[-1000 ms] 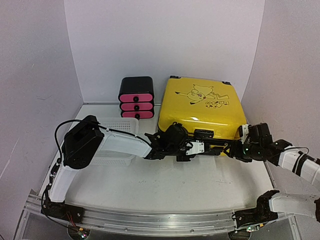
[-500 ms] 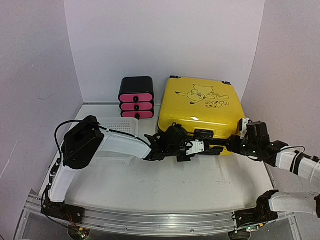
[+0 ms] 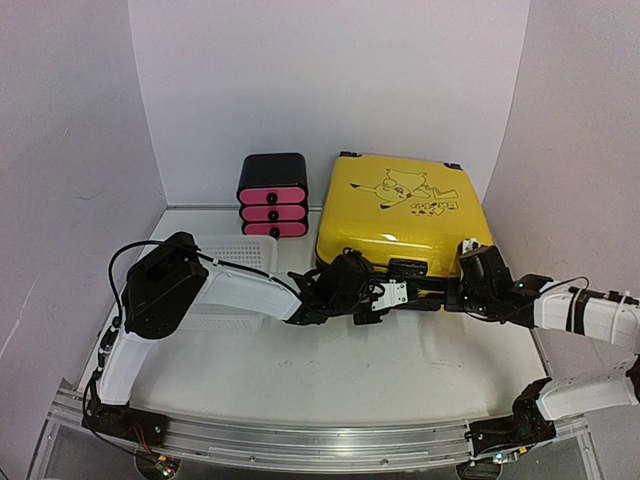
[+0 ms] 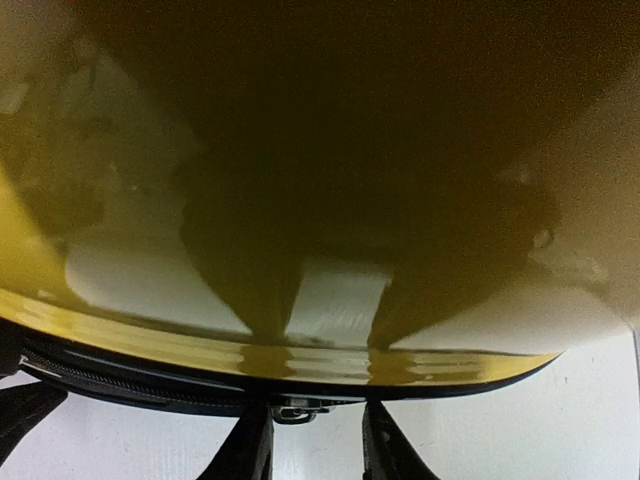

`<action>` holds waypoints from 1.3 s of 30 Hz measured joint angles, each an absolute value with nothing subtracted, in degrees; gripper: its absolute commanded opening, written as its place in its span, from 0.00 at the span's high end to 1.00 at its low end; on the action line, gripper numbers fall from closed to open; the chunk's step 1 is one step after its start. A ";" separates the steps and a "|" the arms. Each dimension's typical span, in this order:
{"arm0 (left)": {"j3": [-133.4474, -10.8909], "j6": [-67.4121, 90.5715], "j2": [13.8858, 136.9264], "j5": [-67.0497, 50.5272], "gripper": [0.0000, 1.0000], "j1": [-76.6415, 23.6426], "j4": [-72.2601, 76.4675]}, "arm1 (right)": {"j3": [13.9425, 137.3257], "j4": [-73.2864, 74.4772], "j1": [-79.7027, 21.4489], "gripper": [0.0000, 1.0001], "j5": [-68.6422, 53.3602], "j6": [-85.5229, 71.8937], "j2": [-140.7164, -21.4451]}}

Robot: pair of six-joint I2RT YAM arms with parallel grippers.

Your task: Open, take out, and arrange the luggage

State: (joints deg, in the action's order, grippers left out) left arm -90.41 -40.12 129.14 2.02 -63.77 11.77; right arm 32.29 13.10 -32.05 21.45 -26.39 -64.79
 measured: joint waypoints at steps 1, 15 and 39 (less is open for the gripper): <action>-90.21 -40.01 129.08 2.17 0.78 -63.79 12.05 | 32.88 13.78 -32.38 0.80 22.24 -26.59 -65.32; -89.10 -38.65 128.92 4.89 0.80 -64.40 13.78 | 32.99 19.55 -28.93 1.00 30.20 -26.98 -61.04; -86.74 -38.50 127.28 6.87 0.80 -64.23 13.96 | 28.67 19.33 -14.13 0.41 -9.34 -21.93 -55.09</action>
